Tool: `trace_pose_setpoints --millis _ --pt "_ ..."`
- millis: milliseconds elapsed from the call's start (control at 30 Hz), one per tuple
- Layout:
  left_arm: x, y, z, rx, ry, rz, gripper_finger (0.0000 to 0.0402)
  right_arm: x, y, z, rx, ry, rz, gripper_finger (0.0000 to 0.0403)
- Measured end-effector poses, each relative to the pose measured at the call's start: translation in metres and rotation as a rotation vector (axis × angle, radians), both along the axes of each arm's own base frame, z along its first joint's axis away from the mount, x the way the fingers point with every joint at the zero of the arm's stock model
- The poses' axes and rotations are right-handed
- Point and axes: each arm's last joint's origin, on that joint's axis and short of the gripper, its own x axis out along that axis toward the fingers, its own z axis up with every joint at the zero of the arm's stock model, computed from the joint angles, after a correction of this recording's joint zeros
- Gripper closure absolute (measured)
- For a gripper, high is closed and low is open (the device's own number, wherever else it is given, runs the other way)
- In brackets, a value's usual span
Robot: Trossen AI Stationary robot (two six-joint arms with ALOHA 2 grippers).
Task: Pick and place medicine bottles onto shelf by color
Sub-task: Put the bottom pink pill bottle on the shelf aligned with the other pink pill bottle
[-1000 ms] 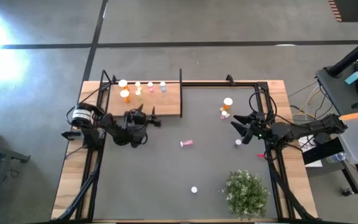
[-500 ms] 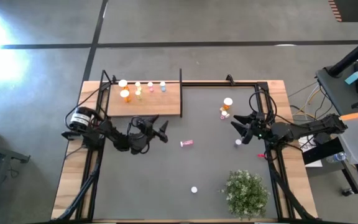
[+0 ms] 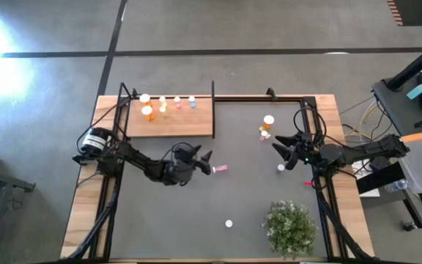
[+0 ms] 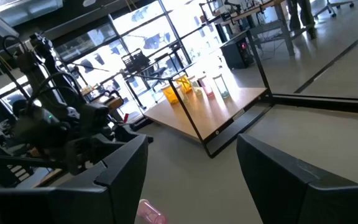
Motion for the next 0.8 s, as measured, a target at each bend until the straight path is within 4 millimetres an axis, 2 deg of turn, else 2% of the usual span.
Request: trace_pose_setpoints --millis 400,800 --pt "0.032 -0.012 0.021 -0.439 -0.013 0.018 0.0125 0.000 0.000 0.000 0.000 0.000 0.000 0.0165" --pt "0.045 -0.020 0.034 -0.894 -0.129 0.059 0.0125 0.000 0.000 0.000 0.000 0.000 0.000 0.0165"
